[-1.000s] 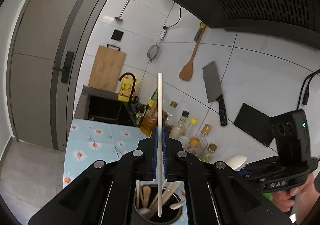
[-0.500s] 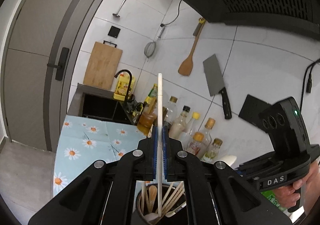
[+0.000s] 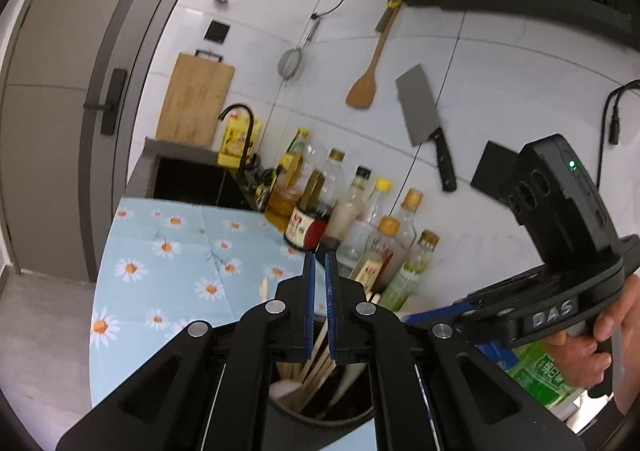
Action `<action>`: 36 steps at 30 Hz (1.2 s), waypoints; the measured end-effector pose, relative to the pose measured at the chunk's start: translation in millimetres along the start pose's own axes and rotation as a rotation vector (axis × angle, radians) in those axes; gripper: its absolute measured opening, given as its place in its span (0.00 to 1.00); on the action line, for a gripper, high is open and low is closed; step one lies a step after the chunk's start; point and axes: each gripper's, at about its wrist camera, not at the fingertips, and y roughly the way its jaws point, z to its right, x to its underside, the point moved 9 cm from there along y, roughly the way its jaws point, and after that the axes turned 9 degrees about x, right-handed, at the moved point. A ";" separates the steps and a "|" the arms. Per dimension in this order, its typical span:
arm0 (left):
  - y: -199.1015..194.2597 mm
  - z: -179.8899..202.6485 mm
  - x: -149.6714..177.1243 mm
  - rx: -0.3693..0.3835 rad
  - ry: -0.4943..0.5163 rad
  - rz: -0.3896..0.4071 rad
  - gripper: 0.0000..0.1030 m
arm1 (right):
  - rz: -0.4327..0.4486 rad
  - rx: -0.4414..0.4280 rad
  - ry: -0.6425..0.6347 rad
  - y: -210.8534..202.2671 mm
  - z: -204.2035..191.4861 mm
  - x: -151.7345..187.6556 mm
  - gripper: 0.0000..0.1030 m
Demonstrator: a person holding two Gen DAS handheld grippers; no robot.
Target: Organize utensils
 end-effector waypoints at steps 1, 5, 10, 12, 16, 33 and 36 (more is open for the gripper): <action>-0.7 -1.4 1.3 -0.001 -0.007 -0.003 0.04 | 0.004 -0.006 0.006 -0.7 0.1 0.2 0.28; -5.3 -2.7 1.4 -0.010 -0.011 -0.006 0.04 | 0.008 -0.008 0.014 -3.1 -0.8 2.0 0.28; -12.0 -0.3 -2.2 -0.014 -0.007 -0.006 0.07 | 0.015 -0.012 0.008 -8.0 -4.6 4.1 0.28; -15.6 1.4 -3.0 -0.009 -0.011 -0.005 0.17 | 0.019 -0.012 0.008 -10.0 -5.8 4.7 0.28; -23.1 5.2 -2.4 -0.008 -0.008 -0.012 0.17 | 0.023 -0.006 0.007 -14.5 -8.4 8.4 0.29; -54.3 29.3 17.7 -0.111 0.029 -0.101 0.31 | 0.021 -0.061 0.036 -30.6 -3.2 44.9 0.40; -60.8 36.3 21.4 -0.121 0.029 -0.111 0.36 | 0.040 -0.116 0.033 -40.9 -4.5 50.9 0.42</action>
